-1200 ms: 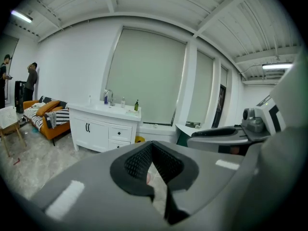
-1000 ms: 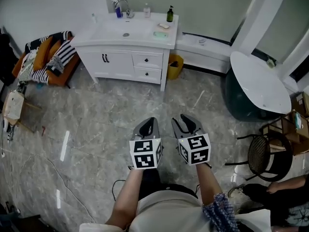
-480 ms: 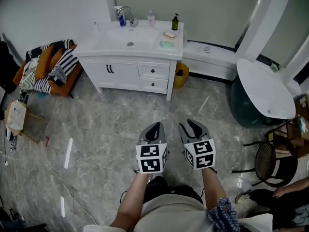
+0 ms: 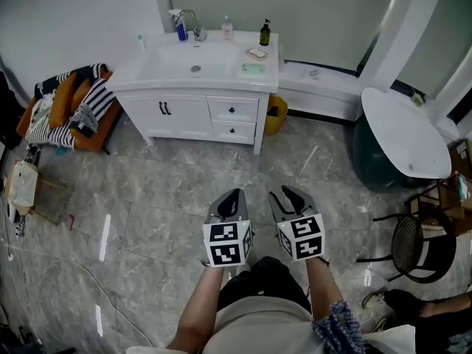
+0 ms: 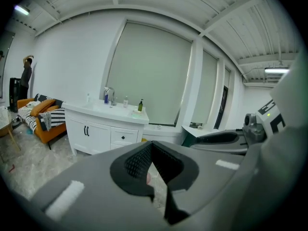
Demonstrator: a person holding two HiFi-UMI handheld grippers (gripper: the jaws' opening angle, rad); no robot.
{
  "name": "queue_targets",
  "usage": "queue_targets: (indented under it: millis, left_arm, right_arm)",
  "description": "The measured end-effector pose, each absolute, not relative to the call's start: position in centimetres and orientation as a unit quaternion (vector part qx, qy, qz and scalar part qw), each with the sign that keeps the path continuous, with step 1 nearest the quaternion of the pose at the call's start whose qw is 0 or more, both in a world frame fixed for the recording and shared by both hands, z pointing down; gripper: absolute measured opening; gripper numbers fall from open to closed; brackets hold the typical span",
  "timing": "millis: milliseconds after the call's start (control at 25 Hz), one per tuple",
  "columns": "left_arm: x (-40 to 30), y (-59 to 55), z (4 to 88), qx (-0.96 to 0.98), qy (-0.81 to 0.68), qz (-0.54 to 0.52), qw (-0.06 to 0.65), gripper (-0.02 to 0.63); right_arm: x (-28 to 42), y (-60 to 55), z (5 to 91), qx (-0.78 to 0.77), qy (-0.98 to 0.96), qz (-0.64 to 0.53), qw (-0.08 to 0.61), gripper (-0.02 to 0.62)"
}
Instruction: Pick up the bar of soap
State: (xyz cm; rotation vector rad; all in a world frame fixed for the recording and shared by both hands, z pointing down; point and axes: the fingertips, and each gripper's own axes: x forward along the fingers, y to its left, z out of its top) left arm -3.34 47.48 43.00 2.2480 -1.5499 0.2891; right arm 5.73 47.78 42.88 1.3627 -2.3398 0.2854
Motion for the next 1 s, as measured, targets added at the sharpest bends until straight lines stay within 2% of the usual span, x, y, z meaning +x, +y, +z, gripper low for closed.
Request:
queue_targets:
  millis: [400, 840, 1000]
  left_arm:
    - [-2.7, 44.8, 43.5, 0.807, -0.546, 0.108, 0.199, 0.006]
    - [-1.2, 36.1, 44.8, 0.795, -0.558, 0.111, 0.211, 0.006]
    - [0.4, 32.6, 44.4, 0.800, -0.549, 0.104, 0.219, 0.006]
  right_arm:
    - [5.9, 44.2, 42.8, 0.484, -0.847, 0.106, 0.192, 0.132]
    - [9.0, 34.3, 42.8, 0.492, -0.844, 0.112, 0.182, 0.132]
    - [9.8, 30.9, 43.1, 0.482, -0.846, 0.113, 0.198, 0.133]
